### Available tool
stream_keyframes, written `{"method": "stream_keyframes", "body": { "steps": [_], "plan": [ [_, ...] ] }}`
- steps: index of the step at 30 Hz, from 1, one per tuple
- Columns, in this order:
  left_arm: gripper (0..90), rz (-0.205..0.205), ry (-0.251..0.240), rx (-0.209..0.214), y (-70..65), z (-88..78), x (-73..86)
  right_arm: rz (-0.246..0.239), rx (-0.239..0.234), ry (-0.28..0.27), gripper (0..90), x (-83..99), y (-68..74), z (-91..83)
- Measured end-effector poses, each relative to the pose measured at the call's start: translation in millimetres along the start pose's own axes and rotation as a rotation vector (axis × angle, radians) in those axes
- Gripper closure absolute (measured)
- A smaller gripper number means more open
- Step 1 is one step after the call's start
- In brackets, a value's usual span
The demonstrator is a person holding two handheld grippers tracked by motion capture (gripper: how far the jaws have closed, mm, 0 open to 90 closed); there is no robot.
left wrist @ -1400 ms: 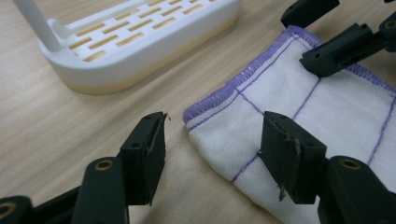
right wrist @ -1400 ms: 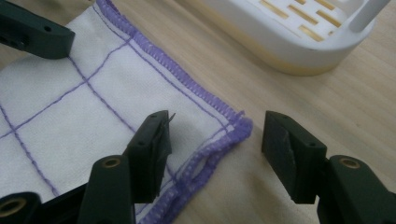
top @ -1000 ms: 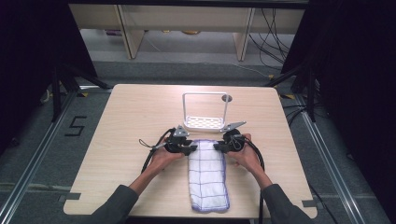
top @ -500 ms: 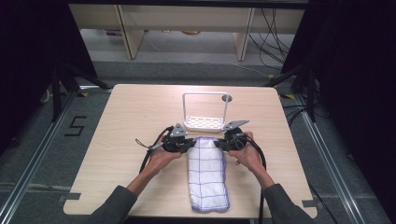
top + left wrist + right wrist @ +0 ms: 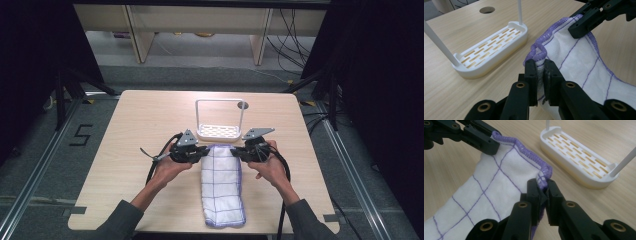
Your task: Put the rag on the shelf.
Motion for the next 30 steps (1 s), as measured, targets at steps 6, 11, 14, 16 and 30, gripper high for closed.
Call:
{"method": "stream_keyframes", "body": {
  "steps": [6, 11, 14, 16, 30],
  "plan": [
    [81.8, -0.017, -0.018, 0.018, -0.5, -5.7, -5.6, -0.010, -0.003, -0.028, 83.7, -4.3, 4.2, -6.4],
    [81.7, 0.007, -0.040, 0.025, -3.6, -15.9, -16.5, -0.014, -0.014, -0.047, 83.7, -10.2, 11.2, -15.2],
    [81.7, -0.001, -0.056, 0.036, -4.1, -18.6, -19.8, -0.041, -0.014, -0.064, 83.7, -13.5, 11.4, -18.2],
    [81.7, 0.007, -0.055, 0.035, -5.9, -23.3, -23.4, -0.039, -0.017, -0.065, 83.7, -15.7, 16.3, -24.4],
    [81.7, 0.055, -0.063, 0.055, -10.4, -51.7, -53.6, -0.054, -0.006, -0.120, 83.8, -38.1, 30.1, -49.1]
  ]
}}
Point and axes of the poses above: each handheld gripper's, and its own axes: z roughly forward along the jaws, x roughly out of its underside, y roughly to its left, the point moved 8 cm from there along z, roughly forward along the jaws, and after that the axes turned 5 degrees about -x, right-handed, at the moved point
